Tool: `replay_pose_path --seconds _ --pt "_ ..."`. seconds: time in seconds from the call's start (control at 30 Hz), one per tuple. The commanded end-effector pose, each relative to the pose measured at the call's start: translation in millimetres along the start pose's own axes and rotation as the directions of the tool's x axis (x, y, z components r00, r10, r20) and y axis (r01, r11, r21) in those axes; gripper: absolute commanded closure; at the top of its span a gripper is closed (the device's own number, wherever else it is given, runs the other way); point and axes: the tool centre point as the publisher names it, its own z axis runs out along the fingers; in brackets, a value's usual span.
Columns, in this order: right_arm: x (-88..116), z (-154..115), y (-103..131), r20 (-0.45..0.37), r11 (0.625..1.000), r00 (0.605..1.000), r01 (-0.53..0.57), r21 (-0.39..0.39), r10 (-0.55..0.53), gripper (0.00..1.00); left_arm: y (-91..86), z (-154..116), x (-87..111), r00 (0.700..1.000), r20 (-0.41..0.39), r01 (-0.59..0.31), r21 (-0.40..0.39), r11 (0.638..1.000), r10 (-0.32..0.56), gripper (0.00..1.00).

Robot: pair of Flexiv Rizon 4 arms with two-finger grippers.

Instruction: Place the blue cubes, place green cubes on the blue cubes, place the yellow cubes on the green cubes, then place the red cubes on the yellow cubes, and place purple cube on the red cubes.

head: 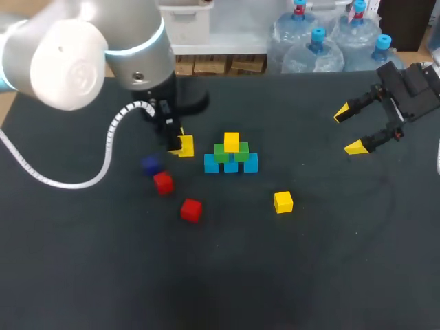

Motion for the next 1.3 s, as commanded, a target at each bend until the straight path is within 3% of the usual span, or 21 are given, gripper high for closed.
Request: replay_pose_path --seconds 0.03,1.3 --pt "0.2 0.8 -0.6 0.001 1.000 1.000 0.001 0.000 -0.001 0.00 5.1 6.1 -4.5 1.000 -0.009 0.001 0.006 1.000 -0.001 1.00" --pt "0.2 0.8 -0.6 0.001 1.000 1.000 0.001 0.000 -0.001 0.00 22.0 20.2 -36.6 1.000 -0.019 0.003 0.006 1.000 -0.003 1.00"
